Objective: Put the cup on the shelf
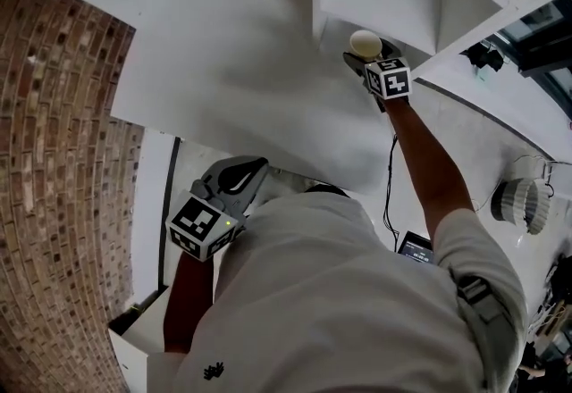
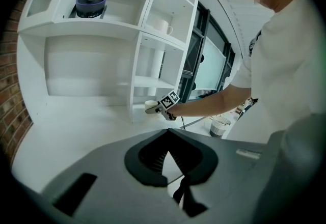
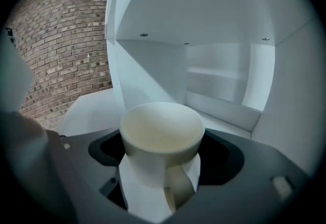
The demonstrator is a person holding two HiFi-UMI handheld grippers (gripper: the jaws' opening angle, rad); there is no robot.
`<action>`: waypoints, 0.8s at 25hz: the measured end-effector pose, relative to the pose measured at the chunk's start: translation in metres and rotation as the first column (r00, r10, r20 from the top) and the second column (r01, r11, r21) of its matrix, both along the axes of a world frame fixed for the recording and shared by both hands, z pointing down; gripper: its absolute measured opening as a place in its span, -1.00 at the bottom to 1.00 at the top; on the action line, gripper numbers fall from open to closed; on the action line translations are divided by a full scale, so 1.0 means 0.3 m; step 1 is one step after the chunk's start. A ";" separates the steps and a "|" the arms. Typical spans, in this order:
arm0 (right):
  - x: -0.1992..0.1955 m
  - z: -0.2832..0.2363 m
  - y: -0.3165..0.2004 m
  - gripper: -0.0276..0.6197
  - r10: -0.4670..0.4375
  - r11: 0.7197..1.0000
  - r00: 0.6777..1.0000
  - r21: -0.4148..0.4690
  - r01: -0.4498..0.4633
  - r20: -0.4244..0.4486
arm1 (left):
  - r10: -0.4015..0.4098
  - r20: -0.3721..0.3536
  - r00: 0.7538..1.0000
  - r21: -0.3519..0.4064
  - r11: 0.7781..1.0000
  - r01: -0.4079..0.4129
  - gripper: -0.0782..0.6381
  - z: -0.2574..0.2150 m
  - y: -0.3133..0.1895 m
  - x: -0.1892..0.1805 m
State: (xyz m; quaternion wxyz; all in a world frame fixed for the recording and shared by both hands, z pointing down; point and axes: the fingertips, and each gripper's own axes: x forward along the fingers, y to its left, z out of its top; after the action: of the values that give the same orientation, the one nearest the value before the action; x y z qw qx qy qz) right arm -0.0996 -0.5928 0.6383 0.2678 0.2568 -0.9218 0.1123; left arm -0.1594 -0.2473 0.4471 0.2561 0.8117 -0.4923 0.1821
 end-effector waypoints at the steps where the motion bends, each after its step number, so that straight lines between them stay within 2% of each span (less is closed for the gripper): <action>1: -0.003 0.013 -0.017 0.43 0.001 1.000 1.000 0.001 -0.001 -0.006 | -0.005 0.002 1.000 -0.003 1.000 0.005 -0.76 0.001 -0.006 -0.003; 11: -0.035 0.079 -0.145 0.43 0.036 0.999 0.999 0.016 -0.037 0.002 | -0.050 0.017 0.999 -0.048 0.998 0.050 -0.76 0.029 -0.038 -0.032; 20: -0.052 0.075 -0.167 0.43 0.039 0.997 0.999 0.060 -0.040 0.015 | -0.066 0.020 0.998 -0.050 0.997 0.066 -0.76 0.022 -0.052 -0.028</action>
State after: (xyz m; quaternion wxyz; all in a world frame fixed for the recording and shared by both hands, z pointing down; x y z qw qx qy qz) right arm -0.1152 -0.6429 0.6609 0.2515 0.2823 -0.9212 0.0913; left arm -0.1678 -0.2628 0.4538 0.2777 0.7866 -0.5164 0.1933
